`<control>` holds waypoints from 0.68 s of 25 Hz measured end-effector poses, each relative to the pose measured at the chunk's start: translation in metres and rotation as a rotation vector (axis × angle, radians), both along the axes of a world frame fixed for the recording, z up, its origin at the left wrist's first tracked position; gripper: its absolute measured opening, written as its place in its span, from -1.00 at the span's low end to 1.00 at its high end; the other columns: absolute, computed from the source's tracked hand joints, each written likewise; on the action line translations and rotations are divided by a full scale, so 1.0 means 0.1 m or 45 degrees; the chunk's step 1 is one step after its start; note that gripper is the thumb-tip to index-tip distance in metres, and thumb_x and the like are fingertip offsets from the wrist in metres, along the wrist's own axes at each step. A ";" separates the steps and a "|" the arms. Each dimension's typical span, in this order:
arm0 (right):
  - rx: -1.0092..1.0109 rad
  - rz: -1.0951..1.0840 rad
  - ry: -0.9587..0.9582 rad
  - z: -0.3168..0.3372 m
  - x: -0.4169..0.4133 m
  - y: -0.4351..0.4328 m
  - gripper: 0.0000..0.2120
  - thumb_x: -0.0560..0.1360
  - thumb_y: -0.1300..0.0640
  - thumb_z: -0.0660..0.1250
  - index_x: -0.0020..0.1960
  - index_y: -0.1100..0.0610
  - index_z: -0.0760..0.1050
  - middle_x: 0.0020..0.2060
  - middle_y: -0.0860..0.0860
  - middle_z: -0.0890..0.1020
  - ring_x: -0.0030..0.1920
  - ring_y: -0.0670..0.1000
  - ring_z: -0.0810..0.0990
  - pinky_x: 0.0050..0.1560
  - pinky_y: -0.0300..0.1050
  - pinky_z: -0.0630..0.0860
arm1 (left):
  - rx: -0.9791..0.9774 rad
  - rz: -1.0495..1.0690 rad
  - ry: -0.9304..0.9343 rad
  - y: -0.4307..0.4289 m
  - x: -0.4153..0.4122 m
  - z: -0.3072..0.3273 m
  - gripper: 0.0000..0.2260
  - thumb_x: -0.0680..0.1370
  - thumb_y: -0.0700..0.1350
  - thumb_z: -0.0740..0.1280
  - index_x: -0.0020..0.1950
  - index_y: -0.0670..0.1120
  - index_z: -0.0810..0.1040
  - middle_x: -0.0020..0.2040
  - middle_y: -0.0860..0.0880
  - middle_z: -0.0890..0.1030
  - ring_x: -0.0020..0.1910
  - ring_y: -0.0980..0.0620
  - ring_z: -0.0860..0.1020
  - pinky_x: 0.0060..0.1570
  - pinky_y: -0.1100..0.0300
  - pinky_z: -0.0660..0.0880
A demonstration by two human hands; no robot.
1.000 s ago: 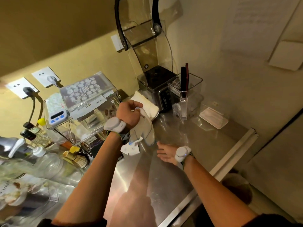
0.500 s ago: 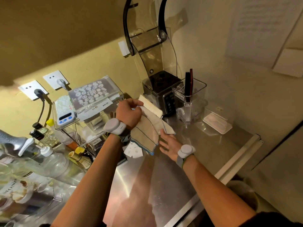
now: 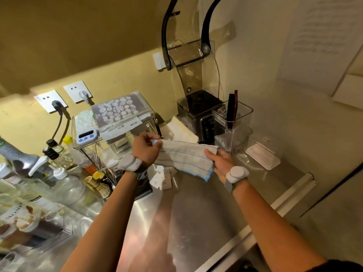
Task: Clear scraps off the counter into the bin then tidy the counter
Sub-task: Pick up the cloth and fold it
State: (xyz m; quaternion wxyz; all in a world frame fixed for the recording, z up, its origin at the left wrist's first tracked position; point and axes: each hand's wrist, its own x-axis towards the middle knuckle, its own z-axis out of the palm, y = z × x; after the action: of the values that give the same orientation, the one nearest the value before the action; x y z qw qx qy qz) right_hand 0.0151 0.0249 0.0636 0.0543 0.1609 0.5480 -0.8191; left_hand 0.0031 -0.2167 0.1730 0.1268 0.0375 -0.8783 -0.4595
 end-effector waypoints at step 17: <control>0.774 0.241 0.427 0.56 0.13 0.35 -0.69 0.37 0.13 0.53 0.09 0.15 0.63 -0.08 -0.04 0.66 -0.09 -0.10 0.63 -0.26 -0.43 0.57 | -0.174 -0.192 -0.103 -0.18 0.14 -0.23 -0.92 0.40 -0.05 0.54 -0.15 0.00 0.72 -0.22 0.09 0.66 -0.29 0.15 0.59 -0.22 0.25 0.55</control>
State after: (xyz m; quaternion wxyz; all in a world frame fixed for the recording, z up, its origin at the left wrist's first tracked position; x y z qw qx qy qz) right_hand 0.0282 0.0597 0.1194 -0.0111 -0.0183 0.7804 -0.6249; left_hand 0.0174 -0.2346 0.1497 0.0586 -0.0188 -0.9124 -0.4048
